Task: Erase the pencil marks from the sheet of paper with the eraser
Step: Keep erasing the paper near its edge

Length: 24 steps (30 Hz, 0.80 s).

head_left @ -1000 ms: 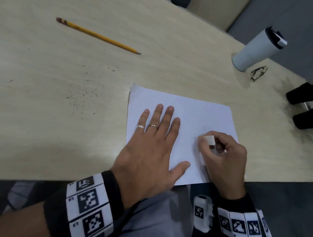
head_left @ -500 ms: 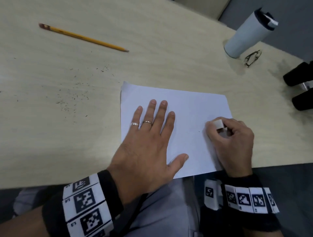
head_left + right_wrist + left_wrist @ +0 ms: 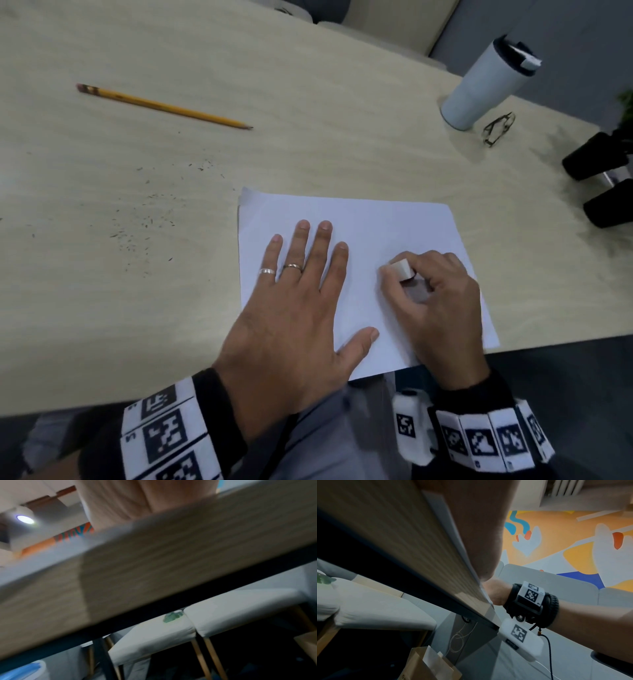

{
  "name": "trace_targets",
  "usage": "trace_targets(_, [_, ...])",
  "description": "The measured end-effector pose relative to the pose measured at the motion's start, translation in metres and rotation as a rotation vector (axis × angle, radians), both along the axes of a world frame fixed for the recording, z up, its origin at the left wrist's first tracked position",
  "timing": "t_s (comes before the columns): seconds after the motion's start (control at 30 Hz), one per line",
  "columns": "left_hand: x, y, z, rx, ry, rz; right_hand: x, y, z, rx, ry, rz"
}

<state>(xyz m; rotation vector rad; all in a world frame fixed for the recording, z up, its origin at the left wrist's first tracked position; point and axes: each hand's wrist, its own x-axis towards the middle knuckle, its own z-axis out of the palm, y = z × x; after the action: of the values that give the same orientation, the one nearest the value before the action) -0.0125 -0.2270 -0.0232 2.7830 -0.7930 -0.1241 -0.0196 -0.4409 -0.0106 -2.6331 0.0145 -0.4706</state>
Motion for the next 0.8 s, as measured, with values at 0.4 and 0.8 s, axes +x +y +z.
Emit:
trace_targets(0.4, [0.0, 0.0, -0.001, 0.011, -0.007, -0.006, 0.016, -0.025, 0.0, 0.041, 0.018, -0.158])
trace_targets(0.8, [-0.001, 0.0, -0.002, -0.019, -0.007, 0.006, 0.021, -0.024, 0.011, 0.01, 0.043, -0.159])
